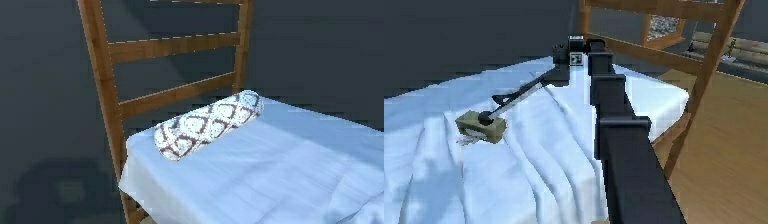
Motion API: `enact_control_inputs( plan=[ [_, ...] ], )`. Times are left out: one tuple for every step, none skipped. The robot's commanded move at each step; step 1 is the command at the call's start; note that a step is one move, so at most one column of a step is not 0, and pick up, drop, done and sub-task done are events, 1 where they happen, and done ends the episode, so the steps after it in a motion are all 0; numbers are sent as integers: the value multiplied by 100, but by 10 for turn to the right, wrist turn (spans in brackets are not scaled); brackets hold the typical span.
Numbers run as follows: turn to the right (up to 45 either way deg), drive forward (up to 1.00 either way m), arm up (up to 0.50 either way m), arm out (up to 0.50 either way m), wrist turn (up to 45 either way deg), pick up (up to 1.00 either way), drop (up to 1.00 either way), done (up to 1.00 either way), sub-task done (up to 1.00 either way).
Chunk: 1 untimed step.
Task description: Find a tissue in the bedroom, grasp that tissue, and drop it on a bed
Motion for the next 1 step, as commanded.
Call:
enact_control_inputs(
  plan=[
    [0, 0, 0, 0, 0, 0, 0, 100, 0]
  ],
)
